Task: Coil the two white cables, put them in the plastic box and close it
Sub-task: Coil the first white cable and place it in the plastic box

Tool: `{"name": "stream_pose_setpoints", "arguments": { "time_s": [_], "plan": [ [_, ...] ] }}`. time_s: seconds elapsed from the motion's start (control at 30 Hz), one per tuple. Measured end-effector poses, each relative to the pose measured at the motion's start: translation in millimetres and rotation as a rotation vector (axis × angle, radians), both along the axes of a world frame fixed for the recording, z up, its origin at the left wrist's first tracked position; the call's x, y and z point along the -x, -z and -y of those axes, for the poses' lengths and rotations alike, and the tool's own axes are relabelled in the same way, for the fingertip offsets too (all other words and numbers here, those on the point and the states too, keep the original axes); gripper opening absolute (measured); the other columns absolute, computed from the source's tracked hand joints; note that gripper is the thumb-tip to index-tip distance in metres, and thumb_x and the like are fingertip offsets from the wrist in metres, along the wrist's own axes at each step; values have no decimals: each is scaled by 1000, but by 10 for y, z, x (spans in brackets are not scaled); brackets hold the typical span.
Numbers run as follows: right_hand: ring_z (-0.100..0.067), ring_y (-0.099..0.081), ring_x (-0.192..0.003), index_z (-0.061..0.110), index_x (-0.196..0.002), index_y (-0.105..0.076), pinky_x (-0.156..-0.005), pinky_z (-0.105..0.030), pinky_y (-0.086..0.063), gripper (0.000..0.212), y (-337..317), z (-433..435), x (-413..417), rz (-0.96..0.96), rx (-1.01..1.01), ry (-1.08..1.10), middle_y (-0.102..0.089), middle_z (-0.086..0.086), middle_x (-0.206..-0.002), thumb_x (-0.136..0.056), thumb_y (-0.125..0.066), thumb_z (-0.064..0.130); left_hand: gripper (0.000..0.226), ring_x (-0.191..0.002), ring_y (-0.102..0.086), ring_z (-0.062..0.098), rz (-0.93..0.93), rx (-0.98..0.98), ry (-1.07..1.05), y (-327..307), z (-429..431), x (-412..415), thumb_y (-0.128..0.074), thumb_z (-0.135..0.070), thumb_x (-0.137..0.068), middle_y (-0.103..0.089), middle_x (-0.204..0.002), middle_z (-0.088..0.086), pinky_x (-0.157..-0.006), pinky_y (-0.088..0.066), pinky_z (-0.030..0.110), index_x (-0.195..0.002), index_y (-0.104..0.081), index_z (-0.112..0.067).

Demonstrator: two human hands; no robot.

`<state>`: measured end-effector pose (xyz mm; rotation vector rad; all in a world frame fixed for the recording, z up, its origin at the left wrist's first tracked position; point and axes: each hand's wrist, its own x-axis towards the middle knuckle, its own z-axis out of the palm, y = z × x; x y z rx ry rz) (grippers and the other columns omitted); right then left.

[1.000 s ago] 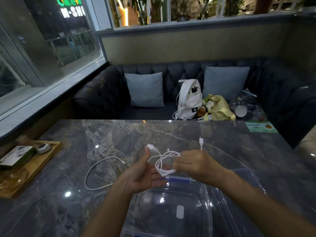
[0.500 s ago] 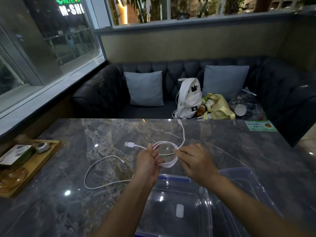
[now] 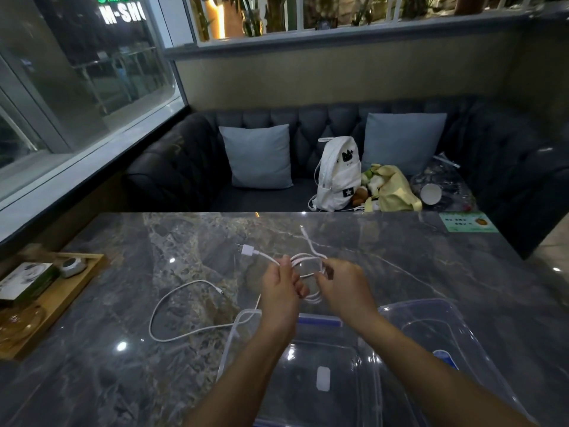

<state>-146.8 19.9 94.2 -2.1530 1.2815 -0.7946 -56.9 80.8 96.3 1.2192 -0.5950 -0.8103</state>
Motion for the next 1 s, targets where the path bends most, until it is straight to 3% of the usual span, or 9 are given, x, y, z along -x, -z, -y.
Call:
{"name": "stream_pose_setpoints", "arguments": {
  "time_s": [0.17, 0.3, 0.4, 0.47, 0.53, 0.6, 0.7, 0.87, 1.0],
  "plan": [
    [-11, -53, -52, 11, -69, -71, -50, -20, -38, 3, -19, 83, 99, 108, -189, -77, -63, 0, -56, -68, -69, 9, 6, -76, -54, 8, 671, -258, 81, 7, -23, -128, -48, -27, -94, -54, -81, -10, -64, -41, 11, -95, -44, -21],
    [-6, -49, -50, 8, -73, -72, -52, -20, -40, 9, -56, 99, 155, 223, -303, -133, -59, 1, -55, -69, -67, 2, 24, -89, -44, 16, 1035, -383, 32, 6, 23, -242, -33, -26, -99, -49, -88, 1, -93, -31, 34, -89, -50, -14],
    [-5, -53, -49, 12, -70, -71, -51, -17, -44, 17, -126, 105, 211, 313, -407, -195, -63, -2, -57, -70, -67, -4, 33, -97, -51, 7, 1057, -393, 161, 19, 20, -321, -25, -29, -100, -58, -87, -6, -111, -1, 33, -103, -54, -15],
    [0, -53, -45, 14, -69, -69, -47, -13, -43, 21, -148, 115, 229, 357, -441, -205, -63, 1, -54, -71, -66, -7, 33, -92, -56, 7, 967, -362, 226, 8, 32, -336, -26, -31, -100, -64, -80, -6, -108, -14, 35, -102, -55, -14],
    [2, -54, -43, 14, -71, -69, -46, -13, -43, 22, -148, 125, 225, 404, -450, -187, -62, 8, -48, -72, -65, -8, 30, -74, -56, 10, 751, -289, 262, -6, 55, -324, -33, -30, -99, -61, -75, -1, -84, -40, 36, -100, -55, -11],
    [-3, -54, -46, 13, -85, -68, -49, -19, -43, 20, -134, 98, 197, 387, -404, -163, -61, 6, -49, -75, -64, -4, 27, -65, -49, 12, 634, -238, 233, -40, 60, -293, -37, -29, -98, -54, -73, 2, -66, -42, 34, -97, -55, -9],
    [-17, -58, -60, 19, -116, -57, -56, -28, -48, 41, -95, 29, 163, 125, -32, -188, -64, -7, -74, -78, -66, 8, 23, -62, -45, 8, 657, -245, 175, -50, 61, -277, -38, -32, -97, -48, -69, -5, -59, -39, 24, -82, -51, -19],
    [-20, -52, -49, 12, -91, -66, -38, -24, -43, 20, -164, 7, 155, -98, 542, -282, -56, -10, -73, -73, -72, 6, 28, -64, -52, 6, 543, -241, 245, -27, 2, -270, -37, -34, -97, -54, -78, 1, -58, -44, 22, -100, -55, -13],
    [-21, -56, -57, 10, -90, -66, -36, -32, -48, 10, -200, 34, 164, -150, 586, -368, -59, -12, -80, -81, -65, 13, 26, -56, -54, -6, 450, -161, 260, -46, -22, -271, -38, -29, -97, -56, -76, -3, -52, -44, 13, -100, -57, -13]
  ]
}}
